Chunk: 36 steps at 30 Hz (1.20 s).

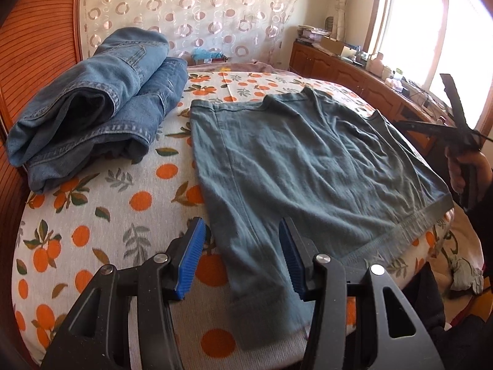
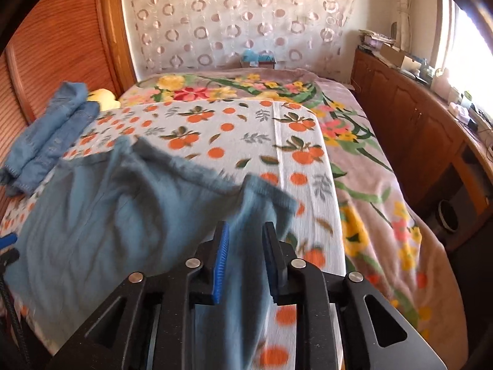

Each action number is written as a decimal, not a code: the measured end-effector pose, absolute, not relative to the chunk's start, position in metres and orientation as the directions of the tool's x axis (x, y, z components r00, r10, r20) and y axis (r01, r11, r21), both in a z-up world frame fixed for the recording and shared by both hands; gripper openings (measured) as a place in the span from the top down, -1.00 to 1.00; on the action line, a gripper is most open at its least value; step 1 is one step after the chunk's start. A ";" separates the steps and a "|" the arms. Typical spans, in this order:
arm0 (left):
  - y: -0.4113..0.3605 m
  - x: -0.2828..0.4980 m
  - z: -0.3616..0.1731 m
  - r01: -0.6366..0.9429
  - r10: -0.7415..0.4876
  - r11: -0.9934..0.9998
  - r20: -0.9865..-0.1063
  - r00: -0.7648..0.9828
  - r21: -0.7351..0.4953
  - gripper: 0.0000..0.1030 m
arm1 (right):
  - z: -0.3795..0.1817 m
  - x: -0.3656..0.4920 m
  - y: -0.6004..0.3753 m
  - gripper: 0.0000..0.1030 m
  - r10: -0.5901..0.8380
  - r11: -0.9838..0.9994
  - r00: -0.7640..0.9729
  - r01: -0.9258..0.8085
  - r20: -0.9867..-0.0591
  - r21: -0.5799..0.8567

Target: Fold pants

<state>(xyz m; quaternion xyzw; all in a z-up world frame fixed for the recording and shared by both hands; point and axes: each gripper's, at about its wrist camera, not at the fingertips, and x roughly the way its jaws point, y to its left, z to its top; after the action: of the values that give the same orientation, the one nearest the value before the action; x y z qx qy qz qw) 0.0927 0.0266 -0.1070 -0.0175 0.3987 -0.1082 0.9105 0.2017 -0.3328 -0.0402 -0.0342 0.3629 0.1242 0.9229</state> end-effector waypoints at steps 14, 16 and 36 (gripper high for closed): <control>0.027 0.067 -0.112 0.179 -0.204 0.977 -0.739 0.642 -0.115 0.02 | -0.065 0.088 -0.366 0.45 0.229 0.970 0.704 -0.222 -0.673 0.098; 0.028 0.064 -0.113 0.180 -0.207 0.977 -0.742 0.638 -0.118 0.07 | -0.066 0.082 -0.369 0.45 0.228 0.972 0.704 -0.208 -0.673 0.111; 0.047 0.048 -0.103 0.122 -0.189 0.982 -0.722 0.665 -0.145 0.71 | -0.072 0.059 -0.363 0.31 0.265 0.963 0.680 -0.222 -0.684 0.153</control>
<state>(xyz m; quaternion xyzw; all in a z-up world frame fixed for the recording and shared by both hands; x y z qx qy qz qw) 0.0476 0.0473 -0.1029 -0.0422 0.4001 -0.0854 0.9115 0.0589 -0.3625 -0.0717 0.0289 0.3773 0.1329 0.9160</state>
